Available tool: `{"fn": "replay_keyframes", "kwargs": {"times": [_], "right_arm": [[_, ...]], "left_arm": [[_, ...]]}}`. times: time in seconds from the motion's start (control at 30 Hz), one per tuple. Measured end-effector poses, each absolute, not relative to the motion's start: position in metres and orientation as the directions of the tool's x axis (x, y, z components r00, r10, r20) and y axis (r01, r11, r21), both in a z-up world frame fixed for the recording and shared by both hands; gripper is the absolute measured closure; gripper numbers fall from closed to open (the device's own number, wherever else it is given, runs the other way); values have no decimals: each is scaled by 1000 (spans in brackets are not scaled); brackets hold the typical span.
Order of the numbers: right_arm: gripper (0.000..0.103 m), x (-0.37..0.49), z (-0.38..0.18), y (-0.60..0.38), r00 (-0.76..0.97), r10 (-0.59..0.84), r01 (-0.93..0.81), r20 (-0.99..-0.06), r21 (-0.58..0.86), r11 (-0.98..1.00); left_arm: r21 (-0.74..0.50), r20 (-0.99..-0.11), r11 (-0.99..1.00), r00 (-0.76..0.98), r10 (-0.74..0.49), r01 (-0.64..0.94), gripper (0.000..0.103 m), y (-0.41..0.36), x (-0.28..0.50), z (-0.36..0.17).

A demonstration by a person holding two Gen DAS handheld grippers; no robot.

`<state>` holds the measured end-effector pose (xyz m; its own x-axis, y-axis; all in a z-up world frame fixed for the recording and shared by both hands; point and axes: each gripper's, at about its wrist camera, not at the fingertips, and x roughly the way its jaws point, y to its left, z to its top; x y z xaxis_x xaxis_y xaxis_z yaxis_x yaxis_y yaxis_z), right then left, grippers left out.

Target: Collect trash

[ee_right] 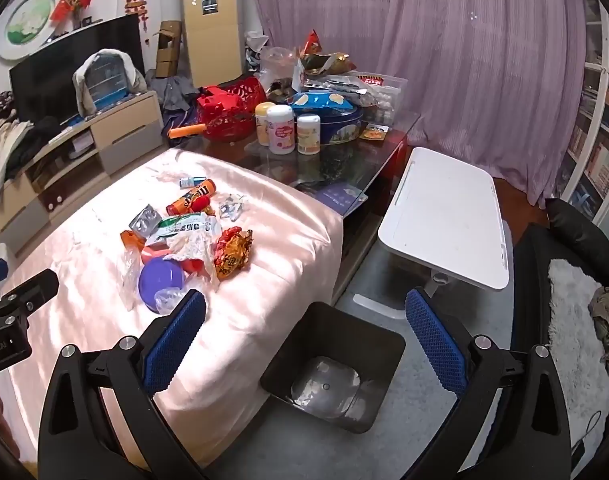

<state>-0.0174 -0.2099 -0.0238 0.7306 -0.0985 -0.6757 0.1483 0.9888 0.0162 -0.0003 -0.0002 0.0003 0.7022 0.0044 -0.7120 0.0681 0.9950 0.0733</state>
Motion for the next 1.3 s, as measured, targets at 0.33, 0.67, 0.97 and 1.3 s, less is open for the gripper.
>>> {"fn": "replay_keyframes", "kwargs": {"times": [0.33,0.67,0.97,1.3], "right_arm": [[3,-22,-21,-209,749,-97,146,-656,20,989],[3,-19,-21,-208,749,-99,148,-655,20,989],[3,-20,-18,-208,754,-94,145,-650,24,989],[3,-20,-17,-209,755,-93,144,-649,26,989]], "left_arm": [[69,-709,995,705,1,68,8,0,0,0],[69,-706,995,708,1,68,8,0,-1,0],[69,-706,995,708,1,68,8,0,0,0],[68,-705,995,709,0,67,8,0,-1,0]]}}
